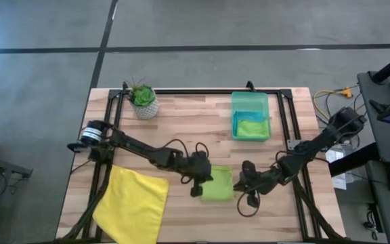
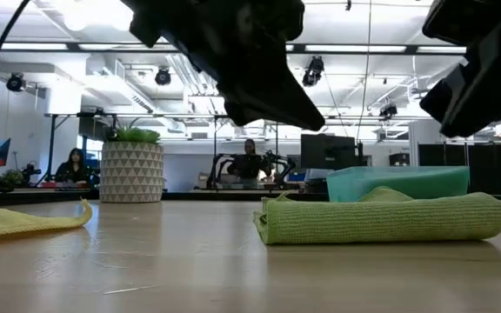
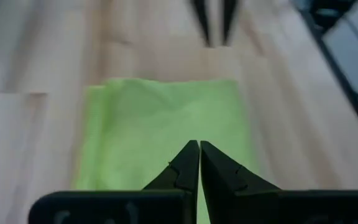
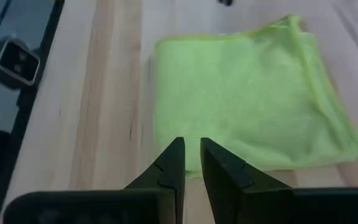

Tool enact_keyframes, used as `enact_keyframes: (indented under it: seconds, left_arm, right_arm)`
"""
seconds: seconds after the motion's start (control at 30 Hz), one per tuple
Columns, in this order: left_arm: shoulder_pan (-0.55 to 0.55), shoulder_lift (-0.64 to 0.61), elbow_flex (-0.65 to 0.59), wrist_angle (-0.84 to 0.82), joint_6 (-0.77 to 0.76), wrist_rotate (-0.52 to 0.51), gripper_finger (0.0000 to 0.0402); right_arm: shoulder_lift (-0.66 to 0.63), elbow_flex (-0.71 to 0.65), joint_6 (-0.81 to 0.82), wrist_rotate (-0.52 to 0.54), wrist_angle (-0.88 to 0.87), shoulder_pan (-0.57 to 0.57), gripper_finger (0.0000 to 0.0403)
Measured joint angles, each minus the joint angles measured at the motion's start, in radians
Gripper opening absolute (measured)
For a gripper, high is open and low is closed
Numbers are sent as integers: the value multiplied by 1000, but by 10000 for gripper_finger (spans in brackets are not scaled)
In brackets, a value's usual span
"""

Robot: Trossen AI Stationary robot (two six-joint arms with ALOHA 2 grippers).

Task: Fold microfiber towels
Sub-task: Fold the light green towel

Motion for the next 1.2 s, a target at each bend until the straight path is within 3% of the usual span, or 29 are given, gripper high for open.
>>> enact_keyframes:
  seconds: [0.23, 0.53, 0.7, 0.87, 1.03, 1.2]
  left_arm:
    - [-31, 29, -4, 40, 35, 21, 0]
    - [-7, 94, -5, 32, -117, 6, 0]
    - [-7, 130, -8, 30, -213, 11, 0]
    - [-6, 150, -13, 4, -237, 21, 0]
    - [-6, 150, -16, -1, -236, 40, 0]
    - [-7, 118, -11, -11, -188, 41, 0]
  right_arm:
    - [58, -2, -44, -6, 77, 0, 88]
    - [161, 5, -232, -3, 177, 2, 238]
    - [233, 28, -280, -7, 180, 2, 295]
    - [295, 44, -279, -38, 178, 2, 317]
    - [332, 49, -262, -54, 184, 2, 310]
    - [289, 47, -252, -54, 159, 2, 301]
